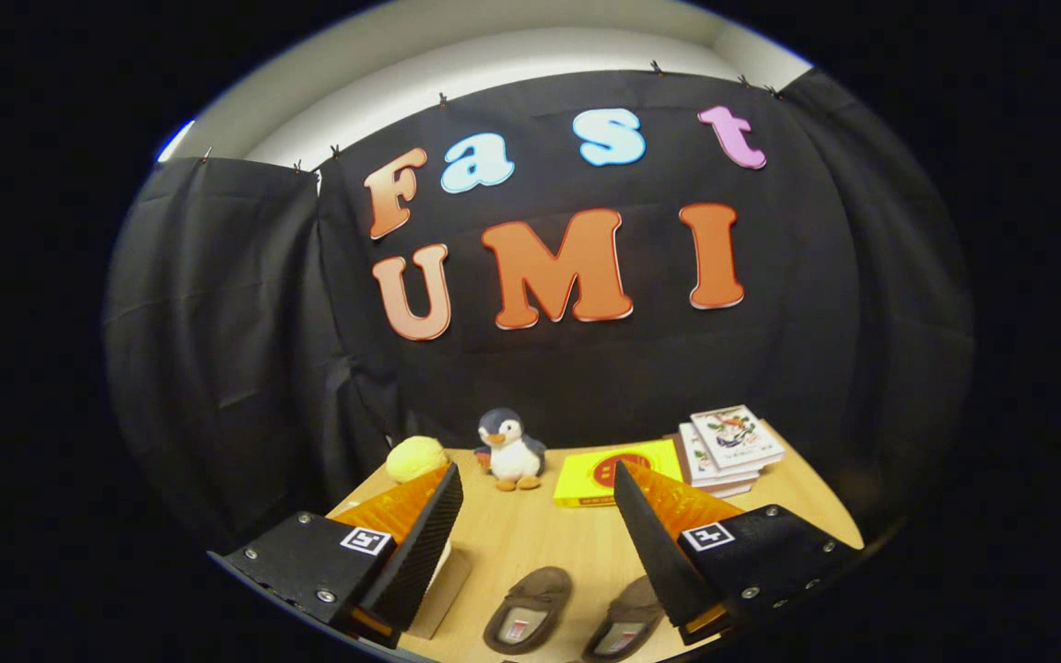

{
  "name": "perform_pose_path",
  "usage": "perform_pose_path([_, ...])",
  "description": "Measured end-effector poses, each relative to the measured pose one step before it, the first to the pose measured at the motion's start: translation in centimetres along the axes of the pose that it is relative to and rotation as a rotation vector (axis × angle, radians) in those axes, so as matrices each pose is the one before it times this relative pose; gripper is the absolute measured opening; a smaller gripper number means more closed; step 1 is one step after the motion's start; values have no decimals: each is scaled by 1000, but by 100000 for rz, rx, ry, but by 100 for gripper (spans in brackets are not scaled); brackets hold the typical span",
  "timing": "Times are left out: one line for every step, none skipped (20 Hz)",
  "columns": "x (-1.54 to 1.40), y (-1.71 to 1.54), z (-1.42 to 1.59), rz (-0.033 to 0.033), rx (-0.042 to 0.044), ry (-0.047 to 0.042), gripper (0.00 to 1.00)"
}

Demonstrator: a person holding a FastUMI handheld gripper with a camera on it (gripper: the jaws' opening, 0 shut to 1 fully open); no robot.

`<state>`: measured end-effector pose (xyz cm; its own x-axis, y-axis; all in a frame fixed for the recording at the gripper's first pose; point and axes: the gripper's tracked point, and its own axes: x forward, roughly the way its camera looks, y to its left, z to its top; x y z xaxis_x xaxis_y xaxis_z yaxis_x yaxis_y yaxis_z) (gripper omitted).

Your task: Open the storage box then place both shoes into the box .Put the left shoe in first, then the right shoe, with the right side of both shoes facing outward in a uniform manner.

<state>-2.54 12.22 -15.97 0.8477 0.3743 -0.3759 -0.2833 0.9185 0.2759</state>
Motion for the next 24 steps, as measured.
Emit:
perform_pose_path([457,658,-1255,2489,2711,3596,99])
perform_pose_path([493,527,-1299,2038,2243,3371,99])
perform_pose_path([482,567,-1473,2535,1985,3628,98])
perform_pose_path([661,613,-1148,2380,1712,3554,98])
perform_pose_path([537,557,-1133,2684,1691,3956,98])
perform_pose_path([523,600,-1499,2499,1649,3677,98])
perform_pose_path([631,391,-1262,2135,1662,3826,98])
perform_pose_path([575,128,-1331,1281,1815,3892,98])
perform_pose_path([690,-1,-1056,940,2299,3526,98])
perform_pose_path([655,236,-961,1687,2342,3065,98])
perform_pose_path([742,358,-848,2241,2478,2923,98])
perform_pose_path([448,518,-775,2342,2727,3224,98])
perform_pose_path([718,505,-834,3140,2437,3239,98])
perform_pose_path([749,422,-929,2990,2156,2802,98])
perform_pose_path([712,366,-772,2932,1634,3218,98])
perform_pose_path([862,9,-1184,1829,1128,2918,98])
perform_pose_path([875,145,-874,1872,783,3189,98])
perform_pose_path([889,-53,-870,1198,388,2975,98])
perform_pose_path([859,114,-744,2128,92,3014,98])
perform_pose_path([711,-4,-873,954,964,2967,98])
perform_pose_path([537,155,-540,2293,1071,2209,98])
perform_pose_path([483,-38,-315,1081,1594,1685,98])
perform_pose_path([582,-11,-297,1885,1002,1318,98])
perform_pose_path([630,-364,-509,-135,1221,1768,97])
